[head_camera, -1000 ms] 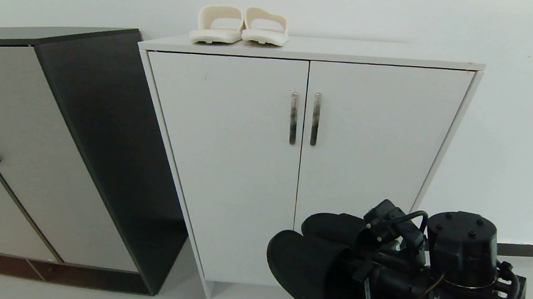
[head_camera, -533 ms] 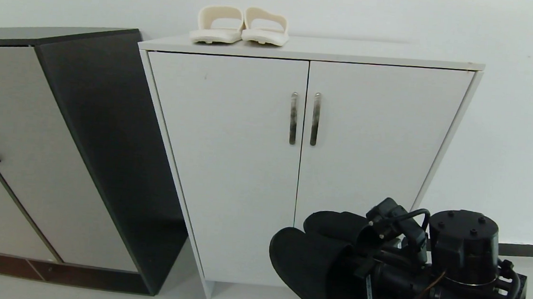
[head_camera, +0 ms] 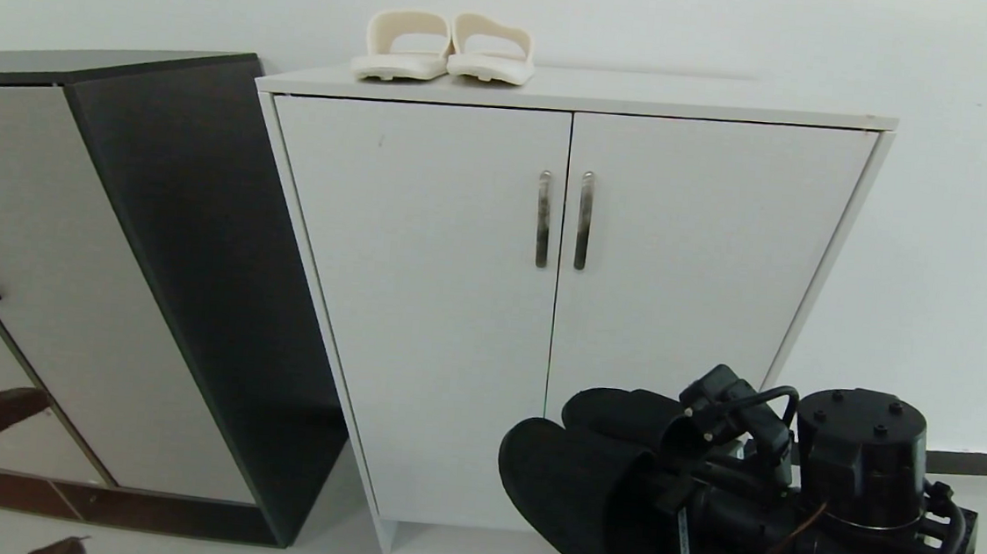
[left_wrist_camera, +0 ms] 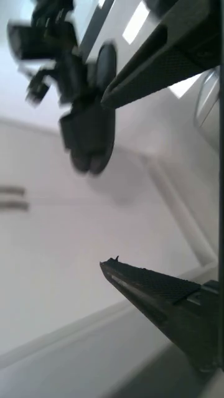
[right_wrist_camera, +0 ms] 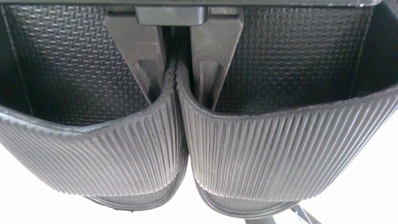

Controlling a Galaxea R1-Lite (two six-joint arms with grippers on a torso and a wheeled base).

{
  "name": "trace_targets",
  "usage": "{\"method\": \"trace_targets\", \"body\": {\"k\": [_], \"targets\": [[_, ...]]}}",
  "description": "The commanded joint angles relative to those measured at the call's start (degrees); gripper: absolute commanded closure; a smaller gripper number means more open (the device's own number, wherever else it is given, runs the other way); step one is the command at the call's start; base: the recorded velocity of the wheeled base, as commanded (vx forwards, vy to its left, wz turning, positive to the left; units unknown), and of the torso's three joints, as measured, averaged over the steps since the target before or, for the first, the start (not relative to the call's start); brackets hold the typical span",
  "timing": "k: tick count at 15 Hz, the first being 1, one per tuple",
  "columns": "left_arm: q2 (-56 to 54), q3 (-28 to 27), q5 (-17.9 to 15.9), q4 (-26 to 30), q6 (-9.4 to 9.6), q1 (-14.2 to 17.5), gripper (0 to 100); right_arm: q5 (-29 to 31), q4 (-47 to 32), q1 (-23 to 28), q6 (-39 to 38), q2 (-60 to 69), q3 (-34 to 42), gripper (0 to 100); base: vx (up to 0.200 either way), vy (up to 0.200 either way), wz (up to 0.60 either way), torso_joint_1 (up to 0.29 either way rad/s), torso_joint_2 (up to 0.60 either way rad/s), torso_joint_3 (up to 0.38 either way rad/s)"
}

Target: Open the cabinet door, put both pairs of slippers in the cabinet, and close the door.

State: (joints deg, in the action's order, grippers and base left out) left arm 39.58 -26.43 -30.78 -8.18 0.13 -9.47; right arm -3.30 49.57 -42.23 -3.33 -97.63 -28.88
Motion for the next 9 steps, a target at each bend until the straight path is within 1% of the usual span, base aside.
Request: {"method": "trace_targets", "body": {"k": [1,2,3,4,5,6,7,9], "targets": [[9.7,-2.7,2.2,-1.0,0.04,-9.8,0,0.0,0.0,0.0,0.0,-0.2,0.0,100,0.0,0.0,0.0,0.0,0.0,0.0],[12.8,-4.1,7.5,-2.5,-0.4,-16.3,0,0.0,0.0,0.0,0.0,-0.1,0.1,100,0.0,0.0,0.0,0.0,0.0,0.0],[15.3,-4.3,12.1,-5.4,-0.75,-21.2,0,0.0,0.0,0.0,0.0,-0.2,0.0,100,0.0,0.0,0.0,0.0,0.0,0.0],[17.7,-4.4,15.7,-9.0,-1.45,-25.8,0,0.0,0.0,0.0,0.0,-0.2,0.1,100,0.0,0.0,0.0,0.0,0.0,0.0],[20.5,-5.0,19.1,-11.8,-1.8,-29.3,0,0.0,0.0,0.0,0.0,-0.2,0.1,100,0.0,0.0,0.0,0.0,0.0,0.0],[23.6,-6.7,21.2,-13.4,-1.89,-31.0,0,0.0,0.0,0.0,-0.1,-0.2,0.1,100,0.0,0.0,0.0,0.0,0.0,0.0],[26.7,-9.3,21.6,-14.1,-1.89,-31.7,0,0.0,0.0,0.0,-0.3,-0.2,0.1,100,0.0,0.0,0.0,0.0,0.0,0.0],[30.7,-13.3,21.7,-14.1,-2.07,-34.3,0,0.0,0.0,0.0,-0.3,-0.6,0.1,100,0.0,0.0,0.0,0.0,0.0,0.0]]}}
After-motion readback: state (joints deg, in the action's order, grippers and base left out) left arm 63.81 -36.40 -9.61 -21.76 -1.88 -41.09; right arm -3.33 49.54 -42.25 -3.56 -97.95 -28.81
